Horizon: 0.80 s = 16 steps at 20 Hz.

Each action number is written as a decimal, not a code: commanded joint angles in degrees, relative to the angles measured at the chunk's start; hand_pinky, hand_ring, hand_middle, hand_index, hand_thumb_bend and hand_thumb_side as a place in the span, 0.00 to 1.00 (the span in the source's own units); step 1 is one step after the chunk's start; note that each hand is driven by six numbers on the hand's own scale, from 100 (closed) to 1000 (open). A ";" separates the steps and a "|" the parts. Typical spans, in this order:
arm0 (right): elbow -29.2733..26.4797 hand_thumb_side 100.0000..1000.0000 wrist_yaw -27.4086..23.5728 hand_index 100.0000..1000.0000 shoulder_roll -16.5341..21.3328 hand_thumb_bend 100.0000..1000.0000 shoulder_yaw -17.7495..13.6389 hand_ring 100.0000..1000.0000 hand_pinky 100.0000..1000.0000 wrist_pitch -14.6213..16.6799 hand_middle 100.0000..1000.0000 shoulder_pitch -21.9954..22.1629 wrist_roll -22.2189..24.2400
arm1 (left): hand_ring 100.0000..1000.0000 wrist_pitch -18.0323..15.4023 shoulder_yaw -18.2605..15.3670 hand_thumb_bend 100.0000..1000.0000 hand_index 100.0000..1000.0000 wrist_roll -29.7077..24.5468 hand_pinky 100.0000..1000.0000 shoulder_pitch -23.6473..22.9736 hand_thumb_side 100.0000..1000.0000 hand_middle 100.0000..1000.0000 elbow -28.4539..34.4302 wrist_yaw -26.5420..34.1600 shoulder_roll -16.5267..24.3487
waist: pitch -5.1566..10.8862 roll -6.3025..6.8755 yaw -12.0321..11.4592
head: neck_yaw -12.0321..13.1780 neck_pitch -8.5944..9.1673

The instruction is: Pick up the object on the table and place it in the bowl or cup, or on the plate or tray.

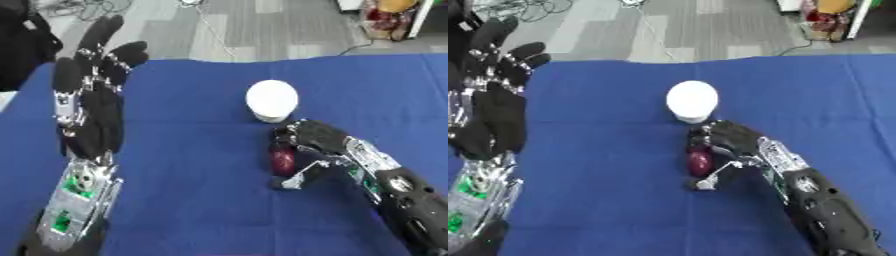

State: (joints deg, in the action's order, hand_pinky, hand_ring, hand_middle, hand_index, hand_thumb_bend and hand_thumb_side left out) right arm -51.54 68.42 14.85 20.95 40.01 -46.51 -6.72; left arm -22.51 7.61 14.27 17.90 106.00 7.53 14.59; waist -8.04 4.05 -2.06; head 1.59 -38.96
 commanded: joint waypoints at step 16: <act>2.95 0.59 -0.92 0.55 0.34 0.36 -1.39 0.22 0.00 1.41 0.53 -0.08 -2.43 | 0.73 -0.06 -0.14 0.20 0.92 -0.19 0.72 0.28 0.97 0.86 0.68 0.32 0.45 | 0.82 0.10 0.31 | 0.58 0.90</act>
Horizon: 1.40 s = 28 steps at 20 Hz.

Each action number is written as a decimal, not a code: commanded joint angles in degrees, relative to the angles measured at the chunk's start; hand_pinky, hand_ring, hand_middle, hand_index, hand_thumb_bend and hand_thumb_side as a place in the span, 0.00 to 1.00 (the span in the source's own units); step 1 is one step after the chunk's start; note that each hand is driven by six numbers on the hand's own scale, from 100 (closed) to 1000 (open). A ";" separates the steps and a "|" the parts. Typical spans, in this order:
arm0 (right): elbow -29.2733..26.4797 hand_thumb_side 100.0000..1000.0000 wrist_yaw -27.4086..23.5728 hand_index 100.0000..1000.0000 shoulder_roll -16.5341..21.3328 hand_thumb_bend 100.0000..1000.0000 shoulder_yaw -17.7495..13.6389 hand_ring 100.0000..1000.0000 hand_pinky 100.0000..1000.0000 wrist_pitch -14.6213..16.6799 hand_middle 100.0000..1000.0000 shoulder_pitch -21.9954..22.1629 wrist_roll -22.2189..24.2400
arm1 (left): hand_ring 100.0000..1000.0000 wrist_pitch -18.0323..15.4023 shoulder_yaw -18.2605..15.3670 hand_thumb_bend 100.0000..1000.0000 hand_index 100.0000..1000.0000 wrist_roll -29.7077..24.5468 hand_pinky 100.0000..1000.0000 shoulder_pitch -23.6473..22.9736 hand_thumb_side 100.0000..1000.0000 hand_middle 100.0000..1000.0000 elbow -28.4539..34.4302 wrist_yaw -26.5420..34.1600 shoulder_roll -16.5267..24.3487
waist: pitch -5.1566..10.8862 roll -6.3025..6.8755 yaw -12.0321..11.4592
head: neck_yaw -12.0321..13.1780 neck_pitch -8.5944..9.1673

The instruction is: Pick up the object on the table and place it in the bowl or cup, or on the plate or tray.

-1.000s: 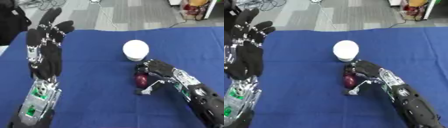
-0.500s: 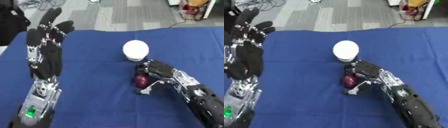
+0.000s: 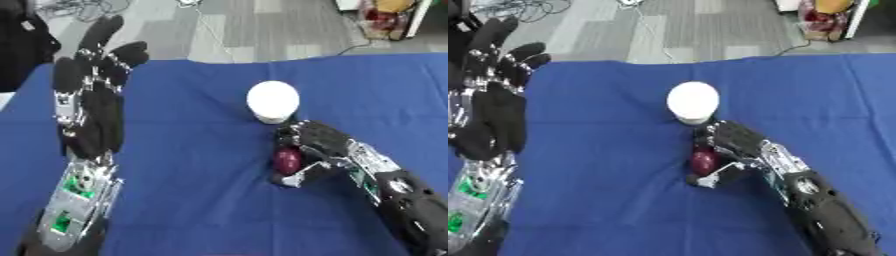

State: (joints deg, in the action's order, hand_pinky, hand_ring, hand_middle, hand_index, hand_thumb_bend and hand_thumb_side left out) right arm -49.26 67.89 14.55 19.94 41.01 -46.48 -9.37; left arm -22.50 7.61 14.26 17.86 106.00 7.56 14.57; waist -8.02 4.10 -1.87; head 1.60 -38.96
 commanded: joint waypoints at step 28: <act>-2.23 0.57 -7.25 0.41 1.79 0.10 -0.52 0.04 0.00 3.18 0.32 0.67 -3.53 | 0.73 -0.03 -0.13 0.20 0.92 -0.36 0.72 0.25 0.97 0.86 0.69 0.38 0.50 | 1.01 0.15 0.37 | 0.59 0.87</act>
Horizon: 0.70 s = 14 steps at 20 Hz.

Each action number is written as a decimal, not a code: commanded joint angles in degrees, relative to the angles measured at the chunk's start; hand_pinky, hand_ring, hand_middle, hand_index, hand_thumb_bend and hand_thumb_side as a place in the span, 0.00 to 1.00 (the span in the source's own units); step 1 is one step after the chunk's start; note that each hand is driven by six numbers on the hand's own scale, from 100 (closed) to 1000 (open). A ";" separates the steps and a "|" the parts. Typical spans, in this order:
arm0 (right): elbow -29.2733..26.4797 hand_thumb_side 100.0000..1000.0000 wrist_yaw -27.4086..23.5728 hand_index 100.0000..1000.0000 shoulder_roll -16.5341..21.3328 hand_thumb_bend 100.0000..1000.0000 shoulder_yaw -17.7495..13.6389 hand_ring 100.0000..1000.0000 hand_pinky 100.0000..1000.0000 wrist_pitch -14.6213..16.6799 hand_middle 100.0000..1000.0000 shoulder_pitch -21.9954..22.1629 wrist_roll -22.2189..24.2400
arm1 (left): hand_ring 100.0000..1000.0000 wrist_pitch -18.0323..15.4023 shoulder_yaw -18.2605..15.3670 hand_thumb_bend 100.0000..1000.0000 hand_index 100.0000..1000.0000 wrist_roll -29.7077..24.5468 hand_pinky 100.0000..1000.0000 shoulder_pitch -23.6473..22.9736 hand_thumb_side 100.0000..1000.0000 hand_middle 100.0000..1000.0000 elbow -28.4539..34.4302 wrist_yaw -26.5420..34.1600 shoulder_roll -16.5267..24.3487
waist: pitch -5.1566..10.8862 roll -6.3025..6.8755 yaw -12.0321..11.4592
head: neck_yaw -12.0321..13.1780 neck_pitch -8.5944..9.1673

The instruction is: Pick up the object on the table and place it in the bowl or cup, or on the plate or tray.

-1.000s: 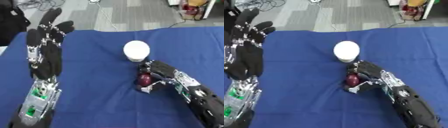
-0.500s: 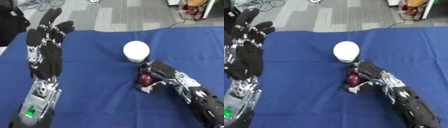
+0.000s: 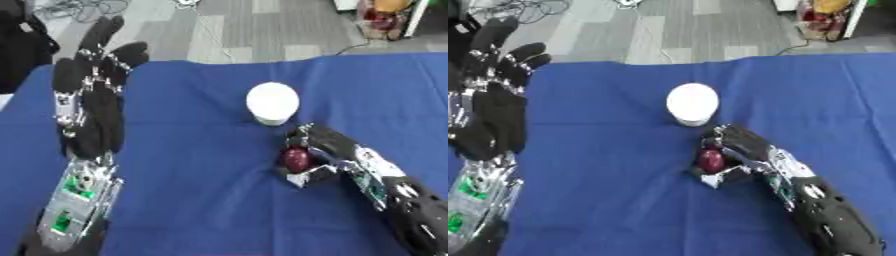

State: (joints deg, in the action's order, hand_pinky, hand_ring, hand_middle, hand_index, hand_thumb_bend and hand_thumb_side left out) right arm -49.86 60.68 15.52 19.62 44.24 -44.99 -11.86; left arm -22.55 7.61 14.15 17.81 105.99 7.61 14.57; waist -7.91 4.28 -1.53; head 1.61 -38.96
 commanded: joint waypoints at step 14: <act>-7.51 0.55 2.47 0.39 0.46 0.08 0.63 0.02 0.00 -3.23 0.30 -1.60 -4.83 | 0.73 0.05 -0.07 0.20 0.92 -0.37 0.72 0.34 0.97 0.86 0.74 0.40 0.49 | 1.02 0.01 -0.07 | 0.34 0.91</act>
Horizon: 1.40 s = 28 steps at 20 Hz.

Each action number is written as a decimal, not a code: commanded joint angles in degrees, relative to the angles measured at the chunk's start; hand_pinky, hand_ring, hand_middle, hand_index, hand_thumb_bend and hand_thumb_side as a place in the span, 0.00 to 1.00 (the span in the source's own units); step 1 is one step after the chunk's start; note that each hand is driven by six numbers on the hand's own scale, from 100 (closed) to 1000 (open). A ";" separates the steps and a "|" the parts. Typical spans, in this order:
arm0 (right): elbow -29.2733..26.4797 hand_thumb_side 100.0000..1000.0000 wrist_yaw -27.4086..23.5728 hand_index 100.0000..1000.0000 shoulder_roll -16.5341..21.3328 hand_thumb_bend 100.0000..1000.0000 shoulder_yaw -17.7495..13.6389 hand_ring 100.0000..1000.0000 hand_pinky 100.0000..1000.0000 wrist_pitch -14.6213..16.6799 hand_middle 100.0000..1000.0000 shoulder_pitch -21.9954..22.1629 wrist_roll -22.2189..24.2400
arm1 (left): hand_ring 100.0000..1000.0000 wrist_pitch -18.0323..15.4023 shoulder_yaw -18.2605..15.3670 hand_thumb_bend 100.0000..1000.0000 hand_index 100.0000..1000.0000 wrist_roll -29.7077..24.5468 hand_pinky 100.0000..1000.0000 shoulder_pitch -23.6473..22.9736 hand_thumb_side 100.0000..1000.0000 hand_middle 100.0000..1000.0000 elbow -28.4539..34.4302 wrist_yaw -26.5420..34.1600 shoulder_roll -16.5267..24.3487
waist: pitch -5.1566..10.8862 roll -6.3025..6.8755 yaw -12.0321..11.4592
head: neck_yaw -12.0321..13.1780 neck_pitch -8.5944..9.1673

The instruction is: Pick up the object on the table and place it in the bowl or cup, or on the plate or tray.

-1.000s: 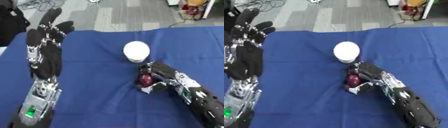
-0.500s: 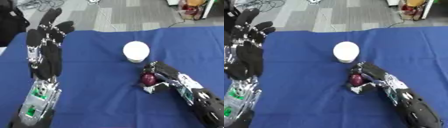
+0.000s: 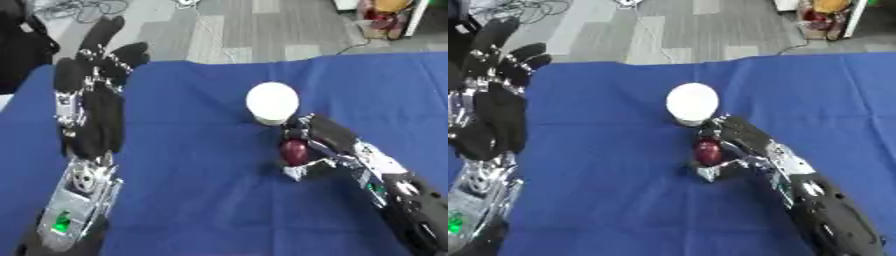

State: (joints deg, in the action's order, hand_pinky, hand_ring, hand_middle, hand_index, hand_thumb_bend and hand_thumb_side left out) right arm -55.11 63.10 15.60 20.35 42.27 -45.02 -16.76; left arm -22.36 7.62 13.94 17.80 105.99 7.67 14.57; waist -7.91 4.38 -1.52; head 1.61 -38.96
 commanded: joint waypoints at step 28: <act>-3.12 0.41 -17.70 0.40 -0.21 0.21 -5.27 0.00 0.00 -10.87 0.31 -7.80 8.70 | 0.73 0.08 0.39 0.20 0.92 -0.62 0.72 0.84 0.96 0.86 0.78 0.56 0.55 | 1.12 -0.38 -1.84 | 0.83 0.21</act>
State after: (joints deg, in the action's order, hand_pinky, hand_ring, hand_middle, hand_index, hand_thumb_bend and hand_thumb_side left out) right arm -58.19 47.00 15.38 15.90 31.39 -51.22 -8.74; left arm -22.21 7.98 13.54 17.92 105.99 7.94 14.57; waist -7.68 4.06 -3.33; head 1.71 -39.03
